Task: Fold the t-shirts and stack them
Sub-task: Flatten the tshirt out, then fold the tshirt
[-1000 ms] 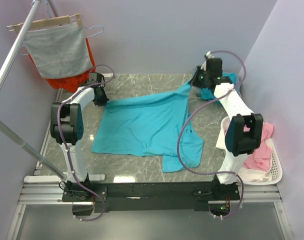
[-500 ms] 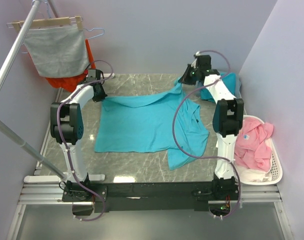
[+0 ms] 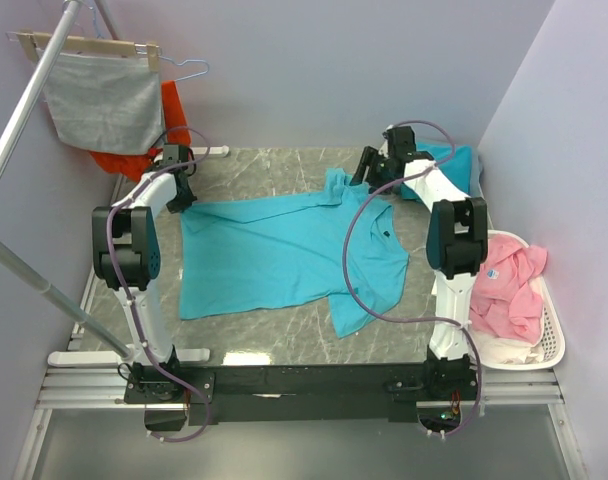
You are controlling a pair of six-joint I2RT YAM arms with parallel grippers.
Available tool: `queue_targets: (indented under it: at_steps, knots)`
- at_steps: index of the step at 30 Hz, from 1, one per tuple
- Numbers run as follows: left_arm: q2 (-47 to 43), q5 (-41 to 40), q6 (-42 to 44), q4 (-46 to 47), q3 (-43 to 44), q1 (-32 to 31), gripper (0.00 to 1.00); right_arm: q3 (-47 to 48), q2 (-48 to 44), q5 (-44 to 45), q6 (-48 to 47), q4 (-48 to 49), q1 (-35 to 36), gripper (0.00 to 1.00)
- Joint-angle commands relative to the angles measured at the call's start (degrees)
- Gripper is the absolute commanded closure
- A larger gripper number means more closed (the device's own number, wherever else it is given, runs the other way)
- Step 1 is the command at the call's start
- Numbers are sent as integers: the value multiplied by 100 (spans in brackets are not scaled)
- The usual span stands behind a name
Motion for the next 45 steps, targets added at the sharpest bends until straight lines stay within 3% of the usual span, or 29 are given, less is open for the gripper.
queue_targets:
  at_steps: [1,4,13,23,25,26,27,29,30,39,43,45]
  knots:
    - [-188,-294,-51,-97,42,21,99,-324,-709,1119,-382,-232,-120,29]
    - [-214,-224,-51,-36,-46,21,99,-562,-718,1331,-426,-233,-155,30]
    - [-179,84,-25,26,-11,21,99,-773,-314,602,-268,-110,-270,33]
    - [6,-100,54,-53,-11,3,97,-975,-182,1409,-57,-558,-498,36]
    - [14,-162,55,-70,7,3,89,-1010,-200,1437,-39,-584,-568,37]
    - [15,-215,46,-70,7,3,80,-1019,-217,1436,-48,-602,-577,38]
    - [15,-250,54,-79,-2,3,54,-1011,-217,1471,-48,-602,-586,38]
    - [-12,-294,37,-79,-19,3,27,-1019,-287,1542,-31,-611,-577,39]
    - [-29,-294,28,-71,-11,3,1,-1046,-348,1577,-22,-585,-577,39]
    - [-618,355,-191,175,-335,-366,1,-1152,-1061,971,-232,-180,-331,39]
    - [-1161,1330,-472,746,-1099,-384,1,-1002,-1114,821,-232,-181,-77,39]
    - [-1347,1332,-595,949,-1513,-375,1,-932,-1088,734,-224,-163,55,39]
